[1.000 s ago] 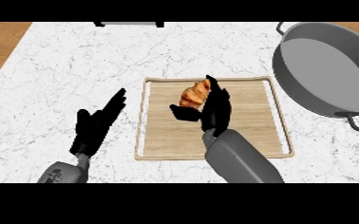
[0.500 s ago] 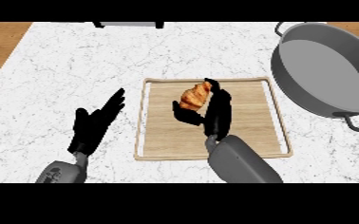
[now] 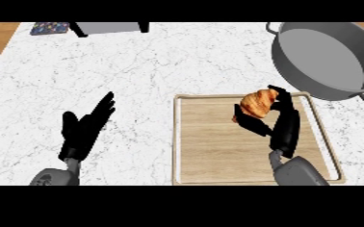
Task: Pick the croissant from the tray and place it in the pot
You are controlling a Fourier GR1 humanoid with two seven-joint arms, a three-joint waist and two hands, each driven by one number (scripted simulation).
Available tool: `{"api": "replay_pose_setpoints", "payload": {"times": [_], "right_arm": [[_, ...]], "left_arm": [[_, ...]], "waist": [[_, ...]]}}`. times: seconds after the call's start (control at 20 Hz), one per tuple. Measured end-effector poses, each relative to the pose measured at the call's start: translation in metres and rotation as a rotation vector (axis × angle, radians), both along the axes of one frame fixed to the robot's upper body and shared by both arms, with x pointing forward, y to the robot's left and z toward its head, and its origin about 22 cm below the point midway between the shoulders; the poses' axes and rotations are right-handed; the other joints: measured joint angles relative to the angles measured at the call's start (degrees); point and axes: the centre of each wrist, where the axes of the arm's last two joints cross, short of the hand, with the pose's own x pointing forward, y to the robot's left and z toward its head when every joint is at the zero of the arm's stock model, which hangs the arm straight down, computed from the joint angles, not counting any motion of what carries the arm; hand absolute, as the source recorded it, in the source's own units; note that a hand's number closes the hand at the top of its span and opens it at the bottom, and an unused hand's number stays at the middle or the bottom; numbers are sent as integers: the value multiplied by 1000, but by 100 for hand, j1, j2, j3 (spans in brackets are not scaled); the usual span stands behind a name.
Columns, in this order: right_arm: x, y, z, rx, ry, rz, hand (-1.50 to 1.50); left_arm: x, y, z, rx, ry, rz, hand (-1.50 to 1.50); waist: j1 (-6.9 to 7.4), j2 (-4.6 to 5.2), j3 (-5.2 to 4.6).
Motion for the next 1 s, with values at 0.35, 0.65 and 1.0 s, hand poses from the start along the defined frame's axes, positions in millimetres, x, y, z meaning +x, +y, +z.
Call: {"api": "replay_pose_setpoints", "payload": {"times": [0.35, 0.65, 1.0], "right_arm": [[-39, -104, 25, -52, -55, -48, 150], [-85, -191, 40, -122, -89, -49, 150], [-102, -253, 74, -256, -89, -73, 150]], "left_arm": [[-7, 4, 0, -7, -15, 18, 0], [-5, -2, 4, -6, -23, -16, 0], [3, -14, 8, -4, -24, -64, 0]], "waist": [[-93, 26, 7], [139, 76, -28], [394, 120, -55]]}}
